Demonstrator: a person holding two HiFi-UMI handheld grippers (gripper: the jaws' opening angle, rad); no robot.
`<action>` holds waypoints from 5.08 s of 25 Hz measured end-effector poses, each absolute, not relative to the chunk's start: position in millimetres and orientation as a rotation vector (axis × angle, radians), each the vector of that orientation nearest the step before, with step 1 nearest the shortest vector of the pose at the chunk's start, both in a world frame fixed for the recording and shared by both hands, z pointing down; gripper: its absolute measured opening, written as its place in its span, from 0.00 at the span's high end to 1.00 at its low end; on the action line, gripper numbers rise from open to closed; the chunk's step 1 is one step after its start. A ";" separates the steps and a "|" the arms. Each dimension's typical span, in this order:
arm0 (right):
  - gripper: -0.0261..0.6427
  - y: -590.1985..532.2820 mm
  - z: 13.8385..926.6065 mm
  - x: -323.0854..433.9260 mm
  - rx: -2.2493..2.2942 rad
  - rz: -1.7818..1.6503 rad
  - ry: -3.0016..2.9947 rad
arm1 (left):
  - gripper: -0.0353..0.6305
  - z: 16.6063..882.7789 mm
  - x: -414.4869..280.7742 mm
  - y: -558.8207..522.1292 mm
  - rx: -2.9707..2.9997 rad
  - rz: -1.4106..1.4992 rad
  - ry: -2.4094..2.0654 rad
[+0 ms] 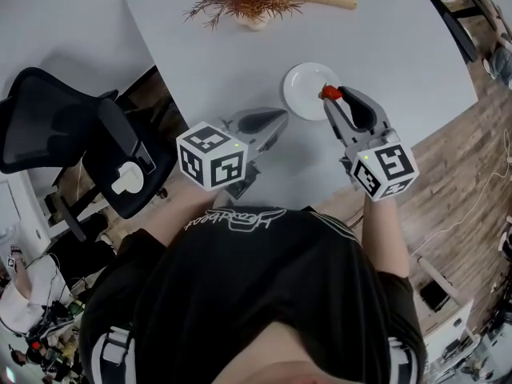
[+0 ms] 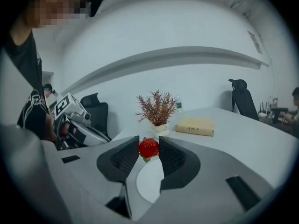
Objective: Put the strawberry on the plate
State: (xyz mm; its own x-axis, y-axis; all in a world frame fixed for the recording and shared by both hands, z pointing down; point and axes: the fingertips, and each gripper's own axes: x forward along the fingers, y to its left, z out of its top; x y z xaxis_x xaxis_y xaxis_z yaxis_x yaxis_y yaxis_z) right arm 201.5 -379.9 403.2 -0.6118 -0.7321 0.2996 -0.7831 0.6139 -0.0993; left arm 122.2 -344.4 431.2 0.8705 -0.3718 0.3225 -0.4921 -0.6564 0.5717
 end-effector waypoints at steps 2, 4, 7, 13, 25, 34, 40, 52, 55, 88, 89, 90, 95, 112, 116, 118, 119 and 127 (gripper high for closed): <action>0.78 -388.4 414.7 201.0 1.232 0.262 -2.557 | 0.94 436.0 122.2 -348.2 2.351 0.233 -0.622; 0.78 -394.6 426.0 198.5 1.207 0.199 -2.504 | 0.94 442.6 121.7 -350.9 2.338 0.236 -0.626; 0.78 -403.3 443.2 193.0 1.165 0.124 -2.438 | 0.94 455.3 121.4 -355.5 2.317 0.244 -0.632; 0.78 -413.5 474.9 191.5 1.108 0.026 -2.337 | 0.94 473.1 122.3 -354.9 2.295 0.262 -0.635; 0.78 -429.9 537.0 193.8 0.995 -0.098 -2.126 | 0.94 492.4 112.5 -356.7 2.245 0.270 -0.676; 0.78 -432.8 547.3 193.6 0.959 -0.134 -2.087 | 0.94 495.8 114.2 -355.2 2.242 0.272 -0.672; 0.78 -430.8 552.7 192.6 0.922 -0.142 -2.067 | 0.94 497.8 110.1 -352.5 2.232 0.270 -0.678; 0.78 -432.5 554.1 189.8 0.908 -0.143 -2.077 | 0.94 499.4 105.6 -350.2 2.238 0.293 -0.679; 0.77 -431.6 554.0 188.1 0.897 -0.138 -2.080 | 0.94 498.5 104.1 -351.0 2.237 0.290 -0.683; 0.72 -262.4 361.8 150.8 1.327 0.028 -2.371 | 0.94 355.8 71.9 -261.6 2.585 0.190 -0.486; 0.72 -251.2 354.9 144.0 1.322 0.029 -2.386 | 0.94 349.3 69.5 -251.9 2.597 0.196 -0.457; 0.72 -239.2 348.8 136.4 1.313 0.031 -2.403 | 0.94 343.5 66.5 -241.9 2.608 0.201 -0.432; 0.81 -181.0 328.1 105.4 1.348 -0.017 -2.435 | 0.94 321.9 44.8 -193.6 2.681 0.220 -0.366; 0.95 -49.3 346.3 40.5 1.454 0.293 -2.531 | 0.94 317.9 -19.0 -83.4 2.775 0.240 -0.292; 0.95 -34.8 346.5 34.4 1.484 0.331 -2.543 | 0.94 314.7 -24.0 -66.4 2.788 0.229 -0.280; 0.95 -30.2 347.7 32.6 1.492 0.338 -2.535 | 0.94 313.5 -25.2 -59.0 2.791 0.230 -0.266; 0.95 -29.0 347.9 31.5 1.491 0.337 -2.532 | 0.94 312.9 -25.7 -56.6 2.788 0.228 -0.259; 0.95 -22.9 342.0 25.2 1.511 0.313 -2.521 | 0.94 304.8 -27.7 -42.4 2.813 0.227 -0.223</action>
